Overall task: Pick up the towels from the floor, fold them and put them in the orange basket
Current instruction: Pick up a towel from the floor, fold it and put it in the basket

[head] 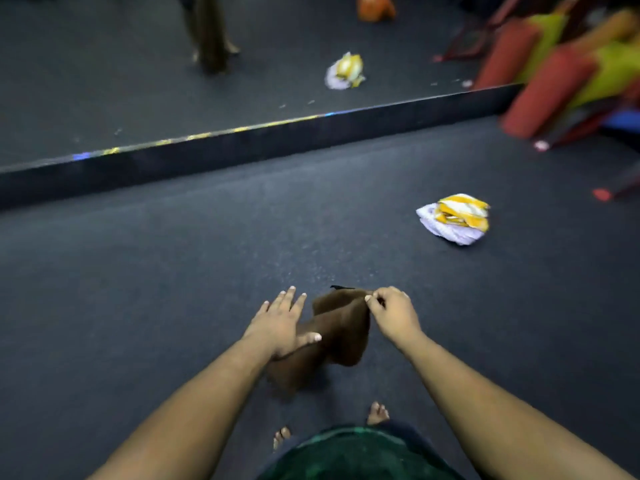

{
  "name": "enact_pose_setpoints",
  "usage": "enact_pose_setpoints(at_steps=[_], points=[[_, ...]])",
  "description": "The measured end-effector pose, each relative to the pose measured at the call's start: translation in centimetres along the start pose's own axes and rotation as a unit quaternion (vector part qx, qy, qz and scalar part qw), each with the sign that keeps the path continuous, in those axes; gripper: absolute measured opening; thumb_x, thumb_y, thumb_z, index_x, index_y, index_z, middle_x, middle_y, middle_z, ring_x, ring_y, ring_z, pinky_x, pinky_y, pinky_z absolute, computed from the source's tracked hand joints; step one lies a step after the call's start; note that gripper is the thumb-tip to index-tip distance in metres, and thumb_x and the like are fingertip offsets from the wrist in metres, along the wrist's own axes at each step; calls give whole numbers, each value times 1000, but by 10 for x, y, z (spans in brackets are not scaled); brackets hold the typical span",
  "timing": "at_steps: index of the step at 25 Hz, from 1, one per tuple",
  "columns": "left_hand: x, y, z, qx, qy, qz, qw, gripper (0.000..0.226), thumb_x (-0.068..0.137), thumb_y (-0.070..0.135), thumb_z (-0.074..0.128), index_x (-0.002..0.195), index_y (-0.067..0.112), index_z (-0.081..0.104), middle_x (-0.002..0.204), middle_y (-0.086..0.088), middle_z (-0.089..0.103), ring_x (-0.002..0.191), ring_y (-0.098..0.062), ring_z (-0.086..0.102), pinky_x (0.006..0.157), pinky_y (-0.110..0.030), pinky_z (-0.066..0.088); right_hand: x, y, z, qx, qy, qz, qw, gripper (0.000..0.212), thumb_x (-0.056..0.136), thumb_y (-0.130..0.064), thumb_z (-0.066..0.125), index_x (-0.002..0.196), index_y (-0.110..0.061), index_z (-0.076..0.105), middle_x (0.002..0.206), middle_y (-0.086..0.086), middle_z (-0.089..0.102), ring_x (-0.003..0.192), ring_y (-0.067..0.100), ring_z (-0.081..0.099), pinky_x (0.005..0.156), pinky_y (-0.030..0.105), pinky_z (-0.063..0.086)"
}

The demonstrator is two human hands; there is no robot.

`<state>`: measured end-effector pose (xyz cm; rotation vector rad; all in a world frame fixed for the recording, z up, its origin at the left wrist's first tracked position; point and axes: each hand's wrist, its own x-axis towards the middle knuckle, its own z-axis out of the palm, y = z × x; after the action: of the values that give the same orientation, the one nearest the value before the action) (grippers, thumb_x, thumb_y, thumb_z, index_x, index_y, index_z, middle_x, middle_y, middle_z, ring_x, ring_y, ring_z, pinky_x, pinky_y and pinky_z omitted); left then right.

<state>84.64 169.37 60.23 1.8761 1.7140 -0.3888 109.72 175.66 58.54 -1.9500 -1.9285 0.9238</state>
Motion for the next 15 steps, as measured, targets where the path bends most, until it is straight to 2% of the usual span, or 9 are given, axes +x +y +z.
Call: enact_pose_setpoints(at_steps=[2,5,8,11,15], points=[[10,53,-21,47,3,50,998,106,86,86,29,162,23,-8,170,-6,-14,157,-24,-5,127,-47,6,-20,34,-51,-1,51,36,998,22,97,-38,61,89,-19,70,95,3,66,106,28,57,88,38,46],[29,146,-41,108,25,123,986,123,63,94,6,162,24,-8,170,-5,-14,158,-23,-5,127,-47,6,-50,97,-124,6,115,62,991,19,97,-41,60,91,-25,70,100,-5,69,115,22,53,93,37,44],[46,238,-43,140,36,170,975,134,49,96,-5,162,24,-7,170,-5,-13,158,-22,-5,127,-47,6,-79,165,-194,24,145,89,985,16,97,-42,59,84,-34,61,93,-5,62,113,21,55,95,39,45],[62,348,-39,143,42,204,968,138,46,99,-5,163,24,-5,170,-4,-13,158,-22,-5,126,-46,7,-106,245,-266,35,169,116,978,28,98,-43,55,72,-35,50,90,-4,65,102,22,60,82,35,43],[73,489,-29,138,42,273,951,131,54,97,5,163,26,-3,170,-2,-11,158,-20,-3,127,-44,8,-147,337,-345,31,221,157,962,25,99,-50,48,79,-35,51,92,-4,66,95,21,60,77,34,43]])
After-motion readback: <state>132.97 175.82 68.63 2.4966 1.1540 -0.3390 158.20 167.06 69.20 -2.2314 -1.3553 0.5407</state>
